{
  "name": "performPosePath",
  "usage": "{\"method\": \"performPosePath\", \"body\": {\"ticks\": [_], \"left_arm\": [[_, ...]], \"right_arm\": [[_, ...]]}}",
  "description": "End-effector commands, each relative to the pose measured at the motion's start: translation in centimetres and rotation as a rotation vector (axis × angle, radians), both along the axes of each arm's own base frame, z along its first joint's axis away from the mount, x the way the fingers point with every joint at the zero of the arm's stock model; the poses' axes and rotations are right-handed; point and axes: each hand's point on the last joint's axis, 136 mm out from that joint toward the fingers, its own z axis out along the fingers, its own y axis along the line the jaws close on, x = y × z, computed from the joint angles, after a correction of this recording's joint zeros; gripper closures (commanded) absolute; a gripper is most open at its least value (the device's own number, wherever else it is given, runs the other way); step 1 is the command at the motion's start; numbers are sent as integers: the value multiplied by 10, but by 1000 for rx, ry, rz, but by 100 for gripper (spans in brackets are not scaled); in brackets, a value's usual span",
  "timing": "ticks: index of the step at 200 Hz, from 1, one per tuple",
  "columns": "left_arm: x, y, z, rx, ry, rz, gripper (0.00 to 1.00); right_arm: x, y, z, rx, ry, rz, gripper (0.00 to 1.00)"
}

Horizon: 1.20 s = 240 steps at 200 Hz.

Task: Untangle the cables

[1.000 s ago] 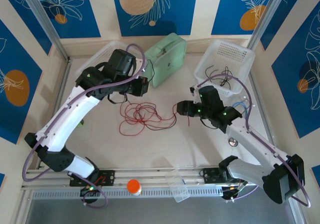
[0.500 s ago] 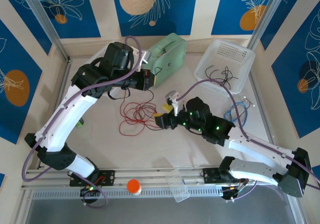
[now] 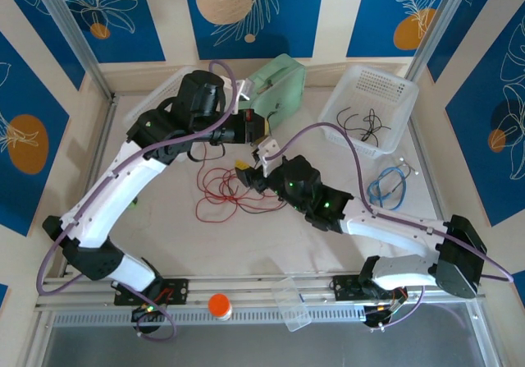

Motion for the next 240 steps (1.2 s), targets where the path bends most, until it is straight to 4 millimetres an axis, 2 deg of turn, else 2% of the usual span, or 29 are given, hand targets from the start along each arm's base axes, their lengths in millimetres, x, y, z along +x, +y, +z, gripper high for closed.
{"method": "performPosePath", "body": {"ticks": [1, 10, 21, 44, 66, 137, 152, 158, 173, 180, 187, 203, 240], "left_arm": [[-10, 2, 19, -52, -28, -13, 96], [-10, 3, 19, -48, -30, -7, 96], [-10, 5, 19, -45, -34, -2, 96], [-10, 5, 18, -44, -32, 0, 95], [-11, 7, 19, -49, -35, 5, 95], [-9, 10, 21, -42, -49, 19, 92], [-10, 11, 23, -44, -53, 21, 92], [-10, 10, 23, -44, -53, 21, 92], [-10, 11, 25, -50, -56, 23, 92], [-10, 10, 26, -53, -57, 22, 92], [-10, 10, 25, -53, -54, 21, 92], [-9, 9, 26, -56, -53, 22, 92], [-8, 9, 26, -69, -52, 29, 93]], "right_arm": [[15, -12, 42, 99, -90, -109, 57], [15, -13, 45, 102, -90, -115, 65], [15, -17, 48, 109, -92, -131, 80], [17, -26, 53, 115, -95, -166, 100], [18, -36, 55, 121, -85, -186, 100], [3, -56, 55, 108, -52, -155, 100], [3, -61, 50, 64, -9, -129, 100], [1, -61, 47, 46, 8, -102, 91], [-5, -59, 34, -8, 45, -19, 53], [-7, -58, 30, -23, 53, 12, 42], [-9, -57, 28, -29, 52, 33, 35], [-16, -52, 34, -2, 32, 89, 29], [-16, -35, 60, 129, -30, 148, 27]]}}
